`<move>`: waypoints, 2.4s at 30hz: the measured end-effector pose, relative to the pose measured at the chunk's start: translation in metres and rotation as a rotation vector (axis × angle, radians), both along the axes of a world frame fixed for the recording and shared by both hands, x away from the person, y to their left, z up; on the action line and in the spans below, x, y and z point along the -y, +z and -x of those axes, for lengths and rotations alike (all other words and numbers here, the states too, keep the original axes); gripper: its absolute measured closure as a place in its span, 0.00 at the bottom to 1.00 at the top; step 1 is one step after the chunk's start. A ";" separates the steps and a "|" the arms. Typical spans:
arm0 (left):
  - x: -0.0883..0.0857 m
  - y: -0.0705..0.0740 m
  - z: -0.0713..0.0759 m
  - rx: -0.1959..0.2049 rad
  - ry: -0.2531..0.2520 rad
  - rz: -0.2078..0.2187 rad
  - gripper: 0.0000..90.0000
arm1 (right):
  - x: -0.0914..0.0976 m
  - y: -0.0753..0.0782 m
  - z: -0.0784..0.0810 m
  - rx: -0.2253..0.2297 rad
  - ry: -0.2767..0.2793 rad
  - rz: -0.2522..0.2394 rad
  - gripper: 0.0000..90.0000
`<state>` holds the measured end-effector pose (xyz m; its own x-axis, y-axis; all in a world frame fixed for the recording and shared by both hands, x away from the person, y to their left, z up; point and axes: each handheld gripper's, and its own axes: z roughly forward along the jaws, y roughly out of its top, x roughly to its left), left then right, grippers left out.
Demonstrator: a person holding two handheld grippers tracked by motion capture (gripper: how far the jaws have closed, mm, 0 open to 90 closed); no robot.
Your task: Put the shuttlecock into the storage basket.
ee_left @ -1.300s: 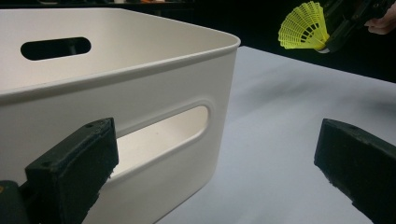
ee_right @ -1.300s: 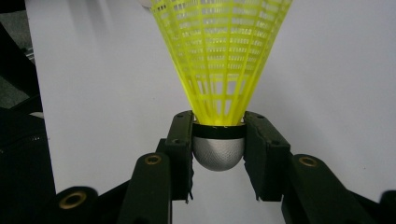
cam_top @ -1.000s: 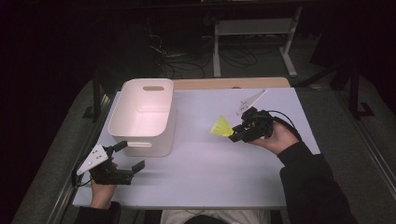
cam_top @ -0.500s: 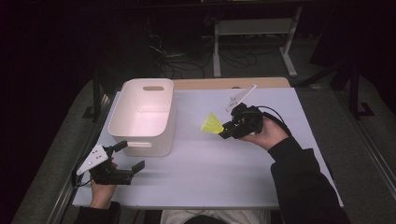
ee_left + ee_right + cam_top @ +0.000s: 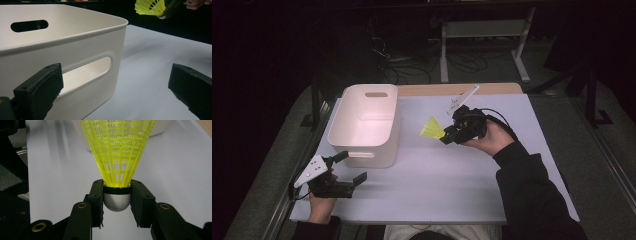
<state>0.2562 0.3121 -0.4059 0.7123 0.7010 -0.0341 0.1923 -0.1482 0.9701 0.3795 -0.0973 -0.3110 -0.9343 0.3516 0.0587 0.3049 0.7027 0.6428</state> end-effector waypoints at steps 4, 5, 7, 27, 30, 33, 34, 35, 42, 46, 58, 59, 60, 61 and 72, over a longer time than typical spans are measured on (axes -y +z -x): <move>0.000 0.000 0.000 0.000 -0.001 0.000 0.00 | -0.003 0.003 -0.002 -0.002 -0.002 -0.004 0.70; 0.000 0.000 0.000 0.000 -0.001 0.000 0.00 | -0.004 0.003 -0.003 0.001 0.001 -0.005 0.70; 0.000 0.000 0.000 0.000 -0.001 0.000 0.00 | -0.005 0.005 -0.004 0.003 0.003 -0.004 0.70; 0.000 0.000 0.000 -0.001 -0.002 0.000 0.00 | -0.025 0.022 -0.014 0.027 0.032 -0.007 0.70; 0.000 0.000 0.000 -0.001 -0.002 0.000 0.00 | -0.028 0.024 -0.016 0.028 0.036 -0.006 0.70; 0.000 0.000 0.000 -0.001 -0.003 0.000 0.00 | -0.031 0.027 -0.017 0.035 0.041 -0.005 0.70; 0.000 0.000 0.000 -0.001 -0.003 0.000 0.00 | -0.032 0.028 -0.017 0.037 0.043 -0.007 0.70; 0.000 0.000 0.000 -0.001 -0.003 0.001 0.00 | -0.033 0.028 -0.017 0.037 0.045 -0.009 0.70; 0.000 0.000 0.000 -0.001 -0.003 0.003 0.00 | -0.038 0.029 -0.021 0.036 0.047 -0.011 0.70; 0.000 0.000 0.000 -0.001 -0.004 0.003 0.00 | -0.040 0.028 -0.025 0.032 0.052 -0.024 0.70; 0.000 0.000 0.000 -0.002 -0.006 0.001 0.00 | -0.056 0.036 -0.031 0.042 0.076 -0.019 0.70; 0.000 0.000 0.000 -0.002 -0.006 0.002 0.00 | -0.058 0.036 -0.031 0.042 0.078 -0.019 0.70; 0.000 0.000 0.000 -0.002 -0.006 0.001 0.00 | -0.059 0.036 -0.031 0.042 0.078 -0.019 0.70; 0.000 0.000 0.000 -0.002 -0.006 0.002 0.00 | -0.060 0.036 -0.031 0.043 0.081 -0.021 0.70; 0.000 0.000 0.000 -0.002 -0.006 0.003 0.00 | -0.072 0.039 -0.037 0.036 0.097 -0.038 0.70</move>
<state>0.2560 0.3122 -0.4060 0.7165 0.6966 -0.0381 0.1936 -0.1460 0.9702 0.4169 -0.0249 -0.2725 -0.9656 0.2576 0.0356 0.2125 0.7028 0.6789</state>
